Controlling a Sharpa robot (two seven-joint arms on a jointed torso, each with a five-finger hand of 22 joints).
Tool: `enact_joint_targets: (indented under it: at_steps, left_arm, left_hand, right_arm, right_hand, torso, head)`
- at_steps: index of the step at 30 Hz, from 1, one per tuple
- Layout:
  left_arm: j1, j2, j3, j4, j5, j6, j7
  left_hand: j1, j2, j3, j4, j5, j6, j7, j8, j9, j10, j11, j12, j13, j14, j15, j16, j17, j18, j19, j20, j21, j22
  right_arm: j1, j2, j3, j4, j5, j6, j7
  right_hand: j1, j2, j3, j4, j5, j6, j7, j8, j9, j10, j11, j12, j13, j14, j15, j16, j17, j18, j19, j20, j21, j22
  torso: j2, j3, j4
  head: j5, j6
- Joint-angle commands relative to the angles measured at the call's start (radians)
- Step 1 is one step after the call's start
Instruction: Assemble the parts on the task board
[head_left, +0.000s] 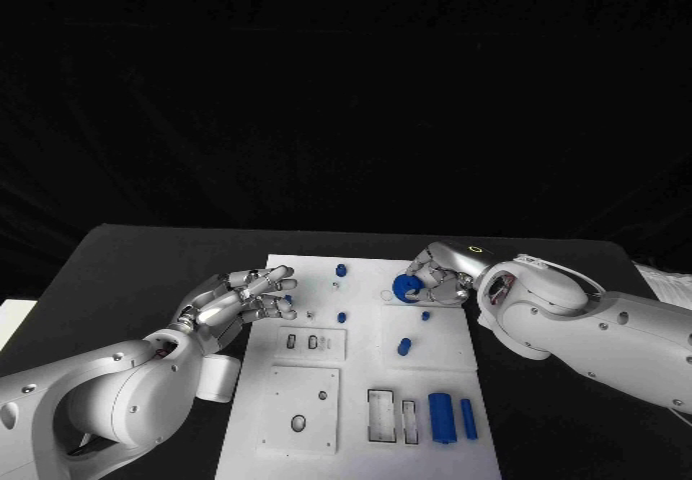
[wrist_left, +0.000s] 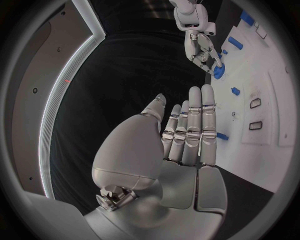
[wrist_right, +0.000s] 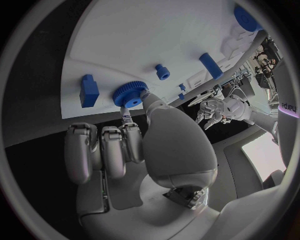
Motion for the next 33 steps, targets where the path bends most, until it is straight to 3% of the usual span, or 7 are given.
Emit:
enact_joint_targets:
  at_steps: [1,9,14,30,33]
  left_arm:
    - [0.001,0.001,0.001,0.001,0.000,0.023,0.004]
    - [0.001,0.001,0.001,0.001,0.000,0.024,0.003]
    - [0.001,0.000,0.001,0.001,0.000,0.025,0.003]
    - [0.001,0.002,0.001,0.001,0.000,0.027,0.002]
    - [0.001,0.003,0.001,0.001,0.000,0.029,-0.002]
  left_hand:
    - [0.006,-0.005,0.005,0.001,-0.003,-0.007,0.003,-0.004,-0.002,-0.006,-0.002,-0.006,-0.001,-0.006,0.000,-0.003,0.001,0.010,-0.006,0.002,0.002,0.002]
    - [0.006,-0.005,0.005,0.001,-0.003,-0.007,0.003,-0.004,-0.002,-0.006,-0.002,-0.006,-0.001,-0.006,0.000,-0.003,0.001,0.010,-0.006,0.002,0.002,0.002]
    - [0.004,-0.006,0.009,0.000,-0.003,-0.008,0.003,-0.004,-0.001,-0.007,-0.002,-0.005,-0.001,-0.006,0.000,-0.004,0.003,0.010,-0.008,0.002,0.005,0.003]
    - [0.004,-0.006,0.009,0.000,-0.003,-0.008,0.003,-0.004,-0.001,-0.007,-0.002,-0.005,-0.001,-0.006,0.000,-0.004,0.003,0.010,-0.008,0.002,0.005,0.003]
    - [0.004,-0.006,0.012,-0.001,-0.002,-0.008,0.003,-0.003,-0.001,-0.007,-0.002,-0.005,-0.002,-0.007,0.000,-0.004,0.004,0.010,-0.009,0.002,0.005,0.004]
  right_arm:
    - [-0.002,0.002,-0.001,-0.003,-0.012,0.011,-0.008]
    - [-0.005,0.001,-0.001,0.001,-0.036,-0.001,-0.004]
    - [-0.007,0.005,-0.001,0.006,-0.048,-0.046,0.012]
    - [-0.003,0.047,0.000,0.054,-0.037,-0.132,0.038]
    - [0.001,0.061,0.000,0.058,-0.045,-0.137,0.037]
  right_hand:
    - [0.022,0.006,0.010,-0.009,-0.006,0.013,-0.003,0.010,0.003,0.007,-0.002,0.010,0.124,0.095,-0.004,0.006,0.227,-0.019,0.012,-0.002,0.006,0.014]
    - [0.067,0.023,0.050,-0.048,-0.005,0.040,-0.011,0.024,0.008,0.015,-0.010,0.019,0.135,0.096,-0.012,0.009,0.234,-0.020,0.014,-0.008,0.009,0.021]
    - [0.073,0.036,0.073,-0.060,-0.004,0.071,-0.022,0.041,0.014,0.020,-0.019,0.025,0.142,0.097,-0.018,0.011,0.237,-0.021,0.017,-0.014,0.012,0.027]
    - [0.021,0.032,0.079,-0.048,0.010,0.082,-0.029,0.043,0.016,0.023,-0.026,0.026,0.145,0.098,-0.026,0.012,0.240,-0.022,0.019,-0.023,0.013,0.030]
    - [0.019,0.032,0.080,-0.048,0.011,0.081,-0.029,0.043,0.016,0.023,-0.026,0.026,0.144,0.098,-0.026,0.012,0.240,-0.022,0.019,-0.023,0.013,0.029]
  torso:
    - [0.000,0.0003,0.0000]
    - [0.000,-0.0004,-0.0005]
    - [-0.001,-0.0006,0.0002]
    - [0.000,-0.0014,0.0010]
    - [0.000,-0.0016,0.0037]
  head:
    - [0.000,-0.001]
    - [0.000,-0.003]
    - [-0.001,-0.003]
    - [0.006,0.000]
    - [0.008,0.000]
